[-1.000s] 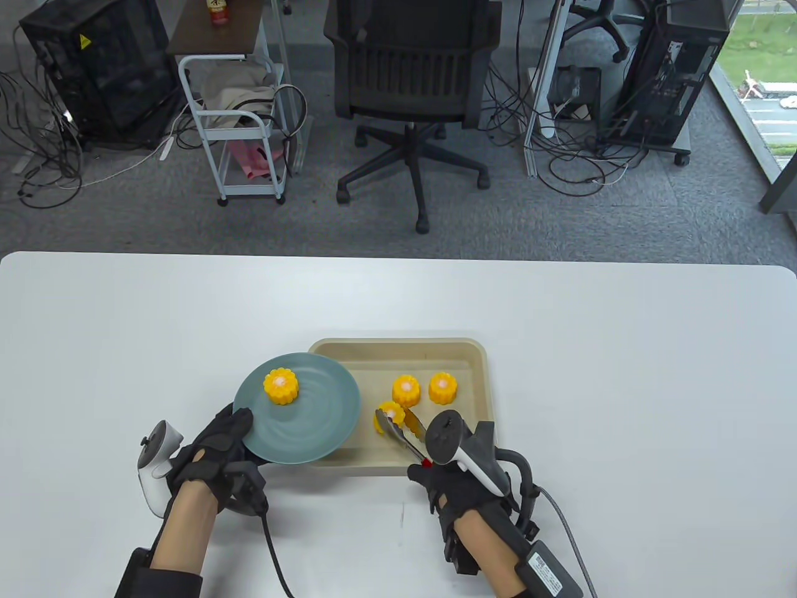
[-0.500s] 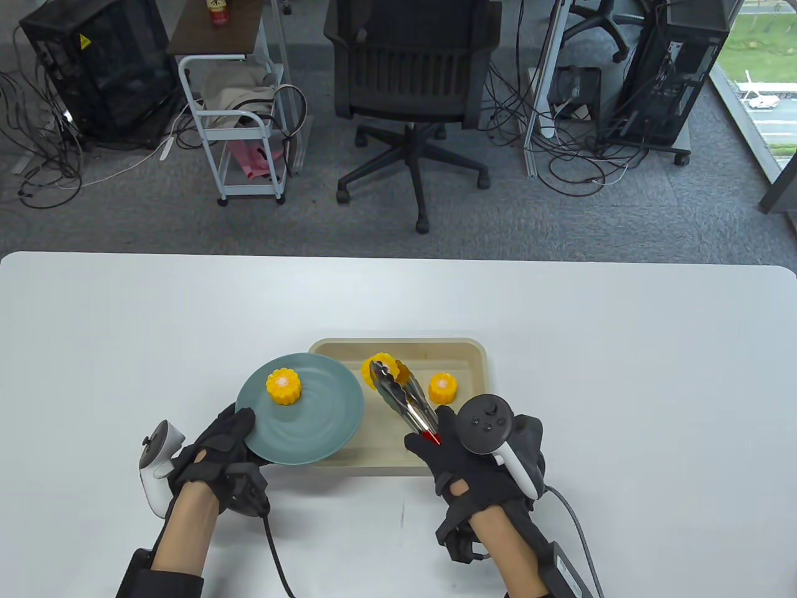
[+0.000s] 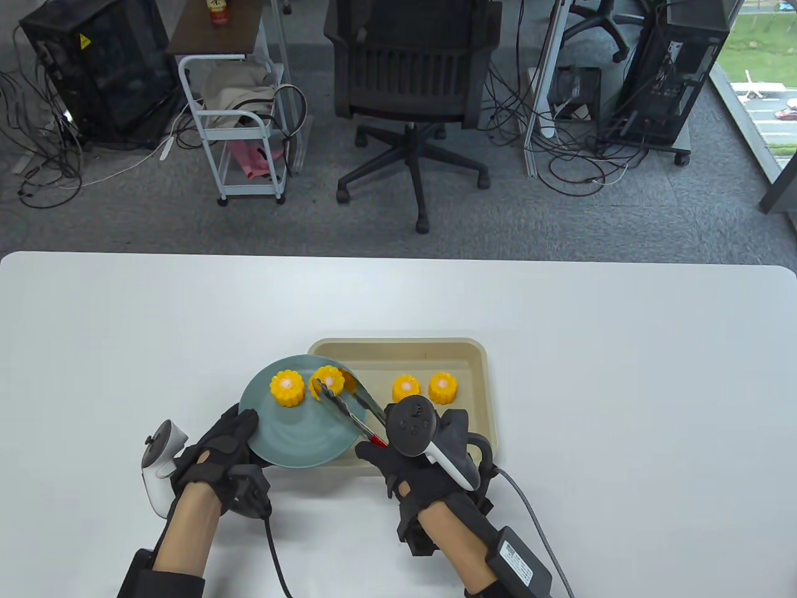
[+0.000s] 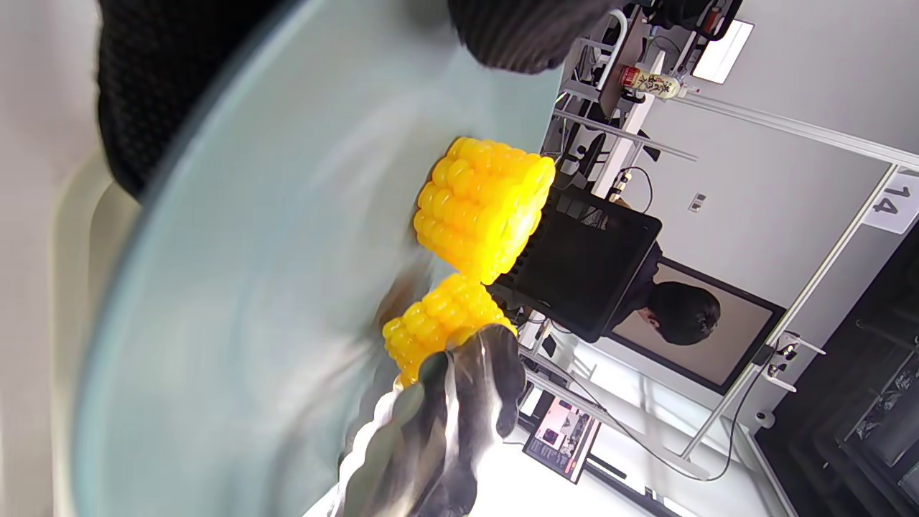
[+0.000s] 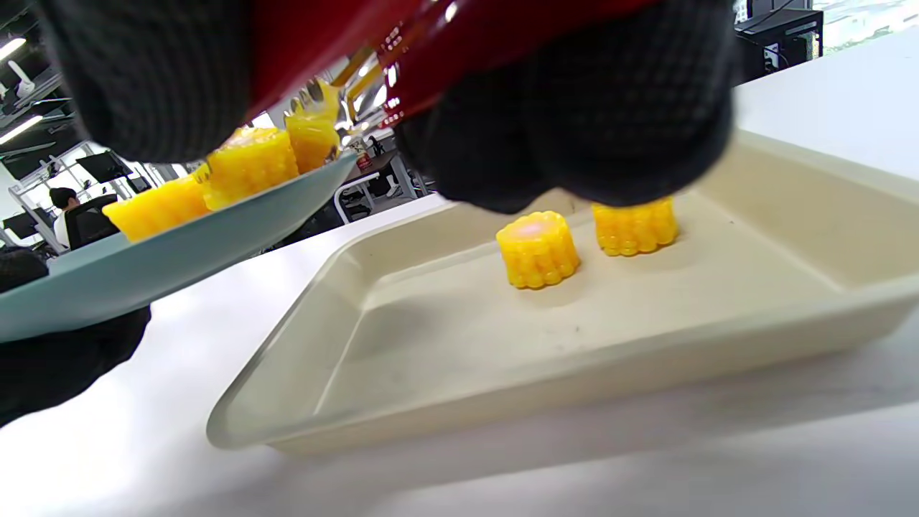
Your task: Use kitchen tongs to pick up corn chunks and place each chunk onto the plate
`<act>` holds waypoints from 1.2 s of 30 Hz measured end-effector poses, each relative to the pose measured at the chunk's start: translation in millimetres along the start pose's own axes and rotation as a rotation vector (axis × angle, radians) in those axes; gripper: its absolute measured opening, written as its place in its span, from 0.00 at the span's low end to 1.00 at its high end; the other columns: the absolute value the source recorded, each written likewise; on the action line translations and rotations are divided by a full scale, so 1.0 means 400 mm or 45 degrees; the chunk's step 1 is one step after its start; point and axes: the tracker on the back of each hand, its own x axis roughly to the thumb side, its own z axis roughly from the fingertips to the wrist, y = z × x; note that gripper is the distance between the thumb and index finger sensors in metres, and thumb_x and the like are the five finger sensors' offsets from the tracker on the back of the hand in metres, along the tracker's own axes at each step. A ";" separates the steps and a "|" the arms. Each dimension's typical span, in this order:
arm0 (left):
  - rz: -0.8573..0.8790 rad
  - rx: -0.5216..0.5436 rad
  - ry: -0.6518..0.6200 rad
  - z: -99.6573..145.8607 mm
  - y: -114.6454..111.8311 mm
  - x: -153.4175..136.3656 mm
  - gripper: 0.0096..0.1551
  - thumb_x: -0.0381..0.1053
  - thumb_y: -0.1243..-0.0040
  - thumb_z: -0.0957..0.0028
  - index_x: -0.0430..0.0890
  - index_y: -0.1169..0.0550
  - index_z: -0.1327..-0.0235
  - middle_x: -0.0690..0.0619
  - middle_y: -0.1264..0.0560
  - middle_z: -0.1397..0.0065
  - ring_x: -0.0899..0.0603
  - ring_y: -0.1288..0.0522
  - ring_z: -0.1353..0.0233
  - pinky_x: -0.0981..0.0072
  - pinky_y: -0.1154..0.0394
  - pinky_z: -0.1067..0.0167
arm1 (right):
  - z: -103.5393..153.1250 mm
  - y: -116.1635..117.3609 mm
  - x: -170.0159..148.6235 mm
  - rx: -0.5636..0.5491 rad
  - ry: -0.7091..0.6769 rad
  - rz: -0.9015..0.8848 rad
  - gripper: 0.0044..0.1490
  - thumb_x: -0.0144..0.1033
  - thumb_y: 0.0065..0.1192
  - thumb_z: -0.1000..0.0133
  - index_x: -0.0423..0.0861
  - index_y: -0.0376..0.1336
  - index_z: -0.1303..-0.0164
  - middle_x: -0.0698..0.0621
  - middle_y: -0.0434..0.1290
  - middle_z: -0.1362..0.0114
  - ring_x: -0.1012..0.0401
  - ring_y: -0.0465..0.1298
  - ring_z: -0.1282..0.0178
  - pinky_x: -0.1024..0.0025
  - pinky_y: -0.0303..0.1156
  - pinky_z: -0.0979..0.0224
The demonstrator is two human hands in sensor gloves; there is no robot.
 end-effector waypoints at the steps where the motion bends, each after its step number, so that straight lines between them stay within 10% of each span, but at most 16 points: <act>1: 0.004 0.001 0.000 0.000 0.000 0.000 0.32 0.46 0.53 0.43 0.43 0.40 0.24 0.36 0.28 0.32 0.31 0.17 0.40 0.42 0.15 0.48 | 0.001 0.002 0.002 -0.002 -0.003 -0.004 0.51 0.67 0.65 0.52 0.51 0.56 0.23 0.45 0.75 0.30 0.59 0.84 0.53 0.63 0.83 0.52; 18: 0.002 0.009 0.005 0.003 0.001 -0.002 0.32 0.46 0.52 0.43 0.43 0.40 0.24 0.36 0.28 0.32 0.30 0.16 0.40 0.42 0.14 0.48 | 0.002 -0.083 -0.175 -0.279 0.163 -0.085 0.58 0.71 0.60 0.52 0.46 0.50 0.21 0.43 0.70 0.28 0.59 0.82 0.50 0.63 0.82 0.50; 36: -0.009 0.009 0.007 0.005 0.003 -0.003 0.32 0.47 0.52 0.43 0.43 0.40 0.24 0.36 0.28 0.32 0.30 0.17 0.40 0.42 0.15 0.48 | -0.083 0.029 -0.298 -0.016 0.561 0.126 0.59 0.72 0.60 0.52 0.45 0.50 0.21 0.42 0.70 0.28 0.59 0.82 0.50 0.63 0.81 0.50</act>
